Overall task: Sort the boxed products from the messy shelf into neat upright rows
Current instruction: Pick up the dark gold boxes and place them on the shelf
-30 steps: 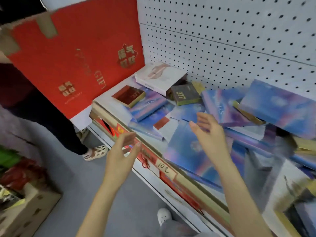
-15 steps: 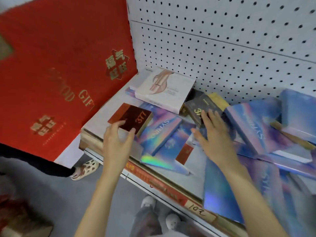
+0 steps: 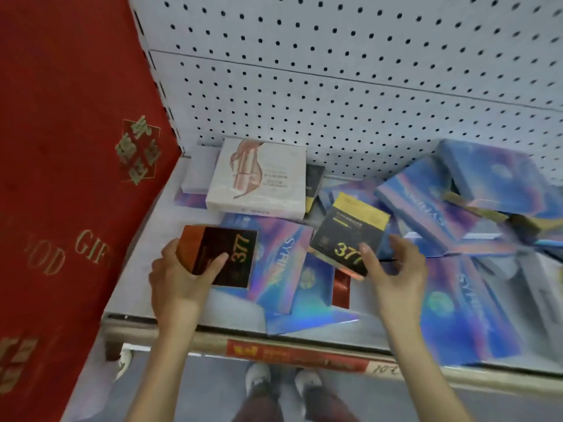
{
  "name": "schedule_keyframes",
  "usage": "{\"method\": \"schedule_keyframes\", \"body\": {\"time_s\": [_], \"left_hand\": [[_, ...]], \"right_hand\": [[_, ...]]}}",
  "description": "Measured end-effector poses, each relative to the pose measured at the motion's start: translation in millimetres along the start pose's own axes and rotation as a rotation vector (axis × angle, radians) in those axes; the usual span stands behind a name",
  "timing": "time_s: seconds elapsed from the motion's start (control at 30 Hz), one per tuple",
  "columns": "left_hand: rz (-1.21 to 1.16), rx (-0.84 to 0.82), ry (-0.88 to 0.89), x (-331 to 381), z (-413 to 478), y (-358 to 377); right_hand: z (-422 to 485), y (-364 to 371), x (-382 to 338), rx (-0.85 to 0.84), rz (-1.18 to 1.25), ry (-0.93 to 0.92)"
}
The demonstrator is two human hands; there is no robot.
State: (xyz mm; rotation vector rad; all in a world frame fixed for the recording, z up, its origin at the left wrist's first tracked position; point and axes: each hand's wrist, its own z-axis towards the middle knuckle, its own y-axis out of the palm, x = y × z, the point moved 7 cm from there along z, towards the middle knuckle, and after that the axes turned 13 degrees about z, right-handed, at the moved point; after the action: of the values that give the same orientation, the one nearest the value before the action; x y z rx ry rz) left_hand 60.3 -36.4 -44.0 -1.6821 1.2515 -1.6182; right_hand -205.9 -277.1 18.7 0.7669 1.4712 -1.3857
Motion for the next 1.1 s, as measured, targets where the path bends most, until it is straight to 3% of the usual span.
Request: {"method": "schedule_keyframes", "body": {"time_s": [0.13, 0.27, 0.43, 0.53, 0.77, 1.1], "left_hand": [[-0.116, 0.094, 0.103, 9.0, 1.2, -15.7], [-0.431, 0.153, 0.140, 13.0, 0.2, -31.1], [-1.059, -0.061, -0.111, 13.5, -8.0, -8.0], [-1.039, -0.147, -0.068, 25.9, -18.7, 3.3], [-0.953, -0.217, 0.026, 61.5, -49.4, 13.9], [-0.975, -0.591, 0.051, 145.7, -193.9, 51.7]], "right_hand": [[-1.7, 32.4, -5.3, 0.061, -0.223, 0.099], [-6.8, 45.7, 0.3, 0.069, -0.147, 0.065], [-17.1, 40.3, -0.5, 0.077, 0.045, -0.009], [-19.1, 29.7, 2.9, 0.113, 0.214, 0.100], [-35.5, -9.4, 13.4, -0.072, 0.876, 0.447], [-69.1, -108.3, 42.9, -0.167, 1.078, 0.556]]}}
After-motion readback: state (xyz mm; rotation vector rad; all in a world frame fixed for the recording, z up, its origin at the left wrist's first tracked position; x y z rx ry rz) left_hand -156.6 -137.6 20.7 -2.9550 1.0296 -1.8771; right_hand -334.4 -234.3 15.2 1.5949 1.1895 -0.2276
